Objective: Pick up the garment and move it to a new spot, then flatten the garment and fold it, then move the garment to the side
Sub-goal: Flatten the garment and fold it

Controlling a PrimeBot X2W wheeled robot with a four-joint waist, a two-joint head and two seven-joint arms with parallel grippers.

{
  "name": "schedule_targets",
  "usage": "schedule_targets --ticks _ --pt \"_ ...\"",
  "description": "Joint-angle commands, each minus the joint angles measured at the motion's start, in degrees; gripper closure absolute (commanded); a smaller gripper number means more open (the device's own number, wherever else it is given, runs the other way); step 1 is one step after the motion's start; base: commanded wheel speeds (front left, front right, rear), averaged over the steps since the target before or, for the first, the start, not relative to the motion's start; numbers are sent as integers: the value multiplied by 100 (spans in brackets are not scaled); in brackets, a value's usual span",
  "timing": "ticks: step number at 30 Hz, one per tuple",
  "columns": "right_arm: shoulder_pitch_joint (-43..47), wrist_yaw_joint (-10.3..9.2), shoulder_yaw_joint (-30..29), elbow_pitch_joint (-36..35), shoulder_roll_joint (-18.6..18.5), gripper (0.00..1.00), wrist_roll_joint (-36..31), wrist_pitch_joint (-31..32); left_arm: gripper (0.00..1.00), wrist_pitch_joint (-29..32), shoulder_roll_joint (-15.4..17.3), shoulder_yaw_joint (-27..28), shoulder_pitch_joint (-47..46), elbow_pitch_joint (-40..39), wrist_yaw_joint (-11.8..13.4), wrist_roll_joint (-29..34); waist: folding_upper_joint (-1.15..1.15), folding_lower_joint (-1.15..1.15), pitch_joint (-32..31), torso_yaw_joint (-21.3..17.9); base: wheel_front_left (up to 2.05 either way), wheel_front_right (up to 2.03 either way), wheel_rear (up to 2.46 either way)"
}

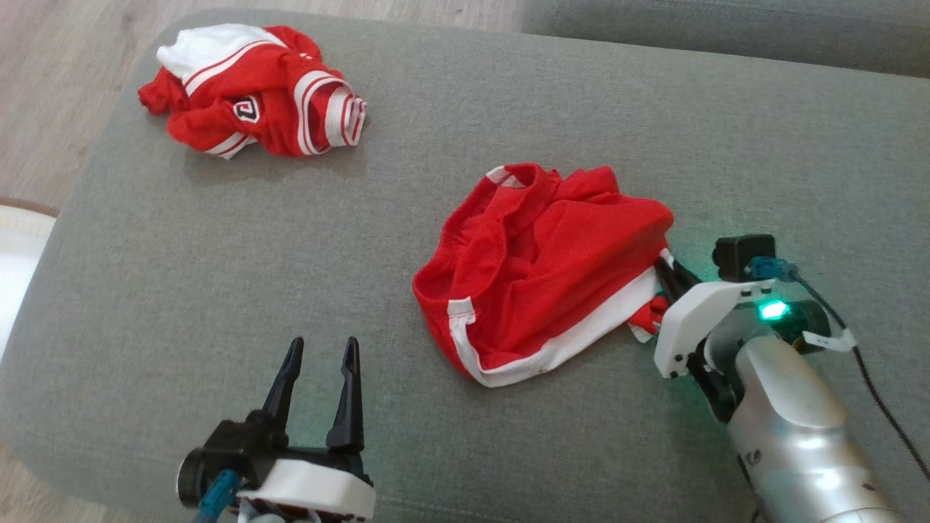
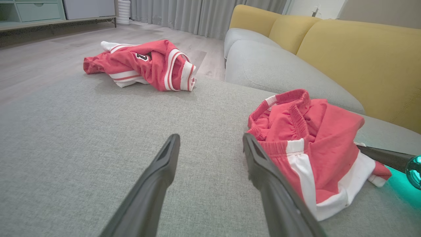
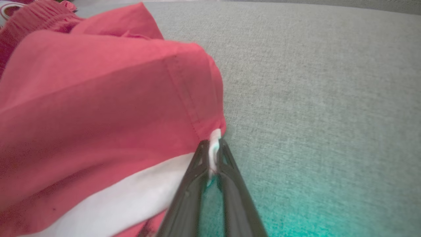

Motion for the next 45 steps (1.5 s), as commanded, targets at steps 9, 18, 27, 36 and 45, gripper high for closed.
schedule_targets --ticks 9,18,27,36,45 --pt "-31 43 285 -311 121 100 265 -478 0 -81 66 149 -175 -107 24 -67 0 0 -289 -341 0 0 0" --pt "830 43 -168 -1209 129 100 184 -638 0 -66 132 172 30 -167 99 -126 0 0 -650 -732 0 0 0" --pt "1979 43 -676 -2257 130 56 85 -459 0 -65 178 184 79 -233 114 -175 0 0 -626 -918 0 0 0" --pt "2512 43 -777 -2790 131 0 -18 -471 0 -75 206 175 132 -86 86 -236 0 0 -803 -964 0 0 0" --pt "2885 43 -740 -3555 131 0 -244 -567 0 -59 253 177 234 -71 111 -291 0 0 -1016 -996 0 0 0"
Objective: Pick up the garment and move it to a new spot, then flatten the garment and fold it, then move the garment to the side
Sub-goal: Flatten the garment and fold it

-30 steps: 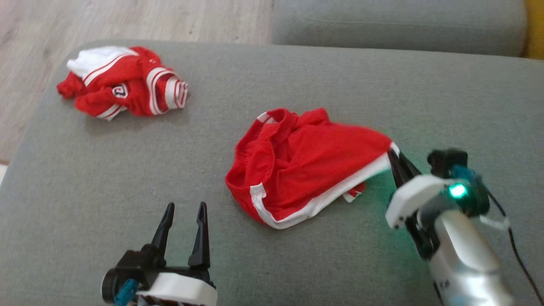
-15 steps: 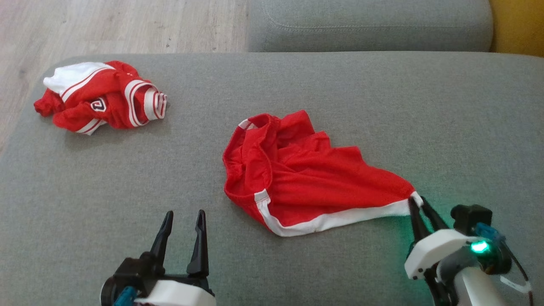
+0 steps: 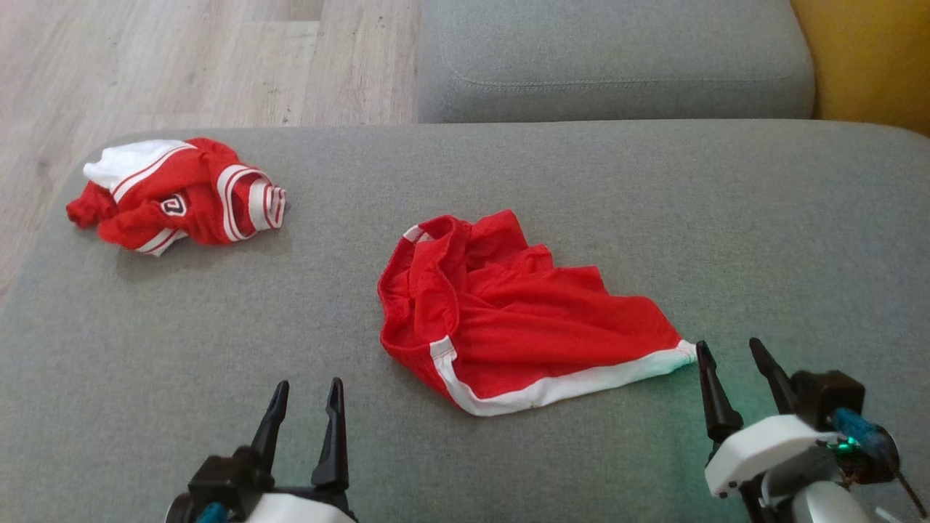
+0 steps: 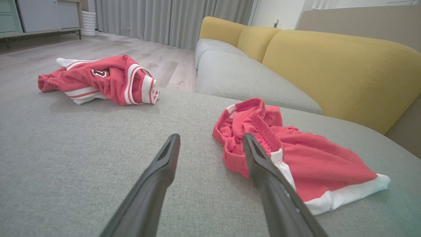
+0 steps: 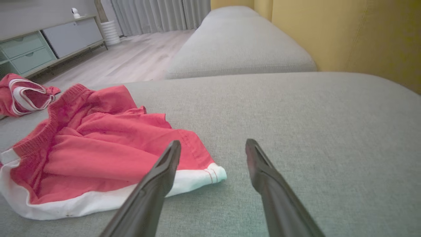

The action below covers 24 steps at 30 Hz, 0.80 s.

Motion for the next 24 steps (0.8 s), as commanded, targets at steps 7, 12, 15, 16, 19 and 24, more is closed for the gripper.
schedule_targets --ticks 7,12,15,16,19,24 --pt "246 43 141 -1031 -21 0 -191 -101 0 -62 136 261 -96 -135 71 -103 0 1 -38 -10 0 0 0" --pt "538 43 158 -1498 -20 0 -130 15 0 -65 167 310 -10 -110 136 -145 0 1 -90 -22 0 0 0" --pt "685 43 183 -1674 -20 0 -10 46 0 -68 183 343 5 -87 151 -176 0 1 -122 -19 0 0 0" --pt "726 43 182 -1717 -20 0 20 48 0 -70 187 351 8 -78 153 -184 0 1 -135 -17 0 0 0" --pt "830 43 203 -1813 -20 0 36 67 0 -73 190 360 21 -48 159 -204 0 1 -173 -12 0 0 0" --pt "911 43 253 -1891 -20 0 13 98 0 -69 191 350 39 -4 166 -229 0 1 -230 6 0 0 0"
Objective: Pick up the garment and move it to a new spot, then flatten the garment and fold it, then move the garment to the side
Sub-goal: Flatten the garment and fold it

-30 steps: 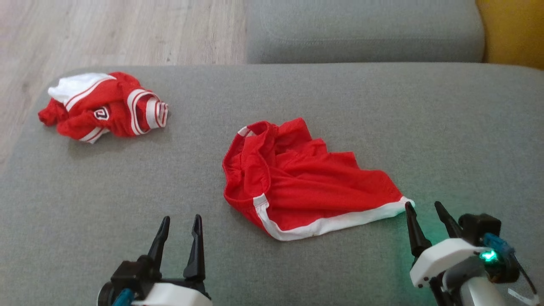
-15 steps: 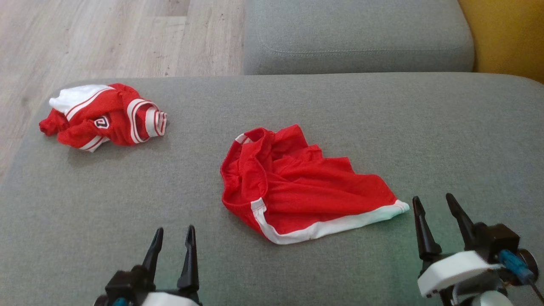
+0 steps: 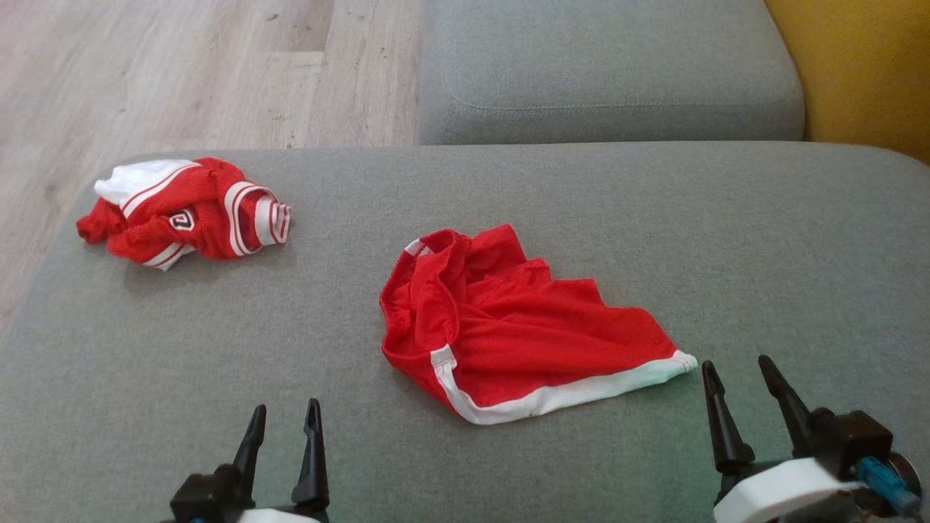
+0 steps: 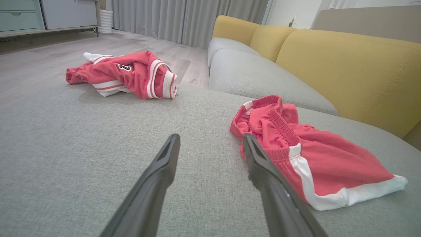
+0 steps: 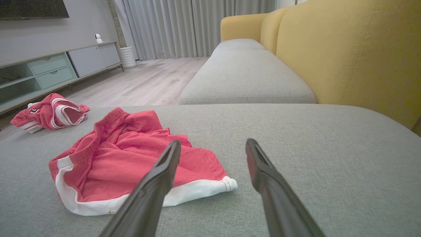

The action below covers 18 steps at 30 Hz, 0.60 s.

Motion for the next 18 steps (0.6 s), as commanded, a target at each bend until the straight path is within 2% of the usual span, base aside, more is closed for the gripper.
schedule_targets --ticks 1,18 --pt "-147 43 131 -239 -35 0 -17 8 0 -63 106 202 -183 -120 27 -47 0 0 -15 14 0 0 0" --pt "-128 43 132 -270 -35 0 -36 87 0 57 204 130 -285 -151 46 -41 0 0 4 51 0 0 0"
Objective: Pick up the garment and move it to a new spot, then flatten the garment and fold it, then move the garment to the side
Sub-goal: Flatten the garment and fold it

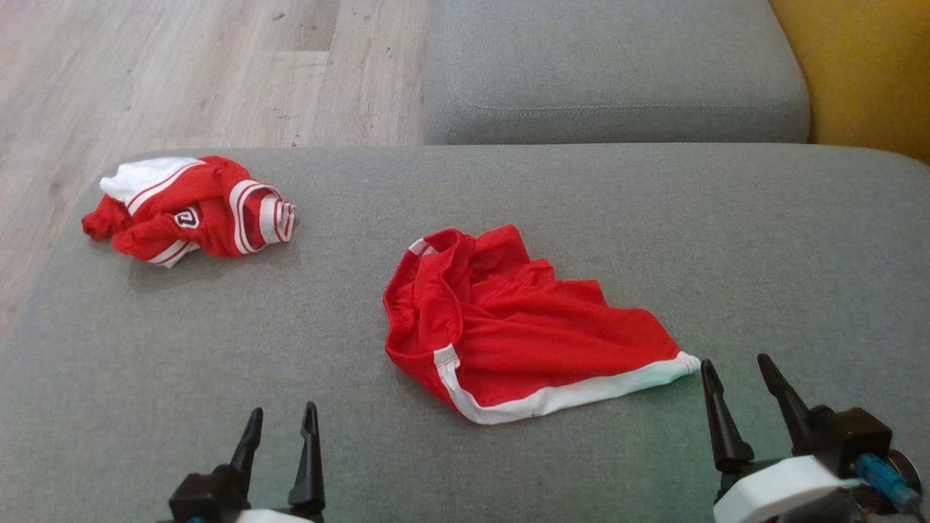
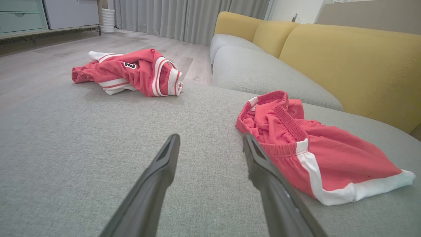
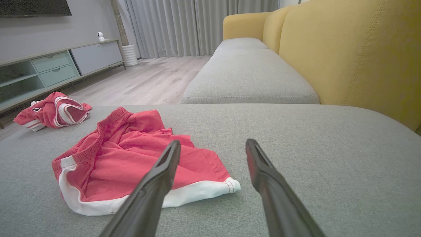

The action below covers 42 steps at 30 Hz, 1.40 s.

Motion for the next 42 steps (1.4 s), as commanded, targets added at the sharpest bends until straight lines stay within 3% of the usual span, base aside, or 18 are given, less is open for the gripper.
schedule_targets --ticks 1,9,22,32,42 --pt "-145 43 121 -195 -35 0 -28 -15 0 -11 104 160 -283 -169 26 -39 0 0 14 -4 0 0 0" --pt "-284 43 113 -249 -35 0 -97 20 0 504 189 -203 -907 -333 -181 178 0 0 229 -36 0 0 0" --pt "-561 43 225 -332 -35 0 -215 146 0 2367 -103 -1345 -2572 393 -1036 460 0 0 810 -417 0 0 0" --pt "-600 43 140 -328 -35 0 -269 146 0 2741 -73 -1498 -2802 1054 -1214 395 0 0 1019 -552 0 0 0" --pt "-597 43 198 -256 -35 0 -284 140 0 2897 44 -1710 -2669 1153 -1285 419 0 0 989 -469 0 0 0"
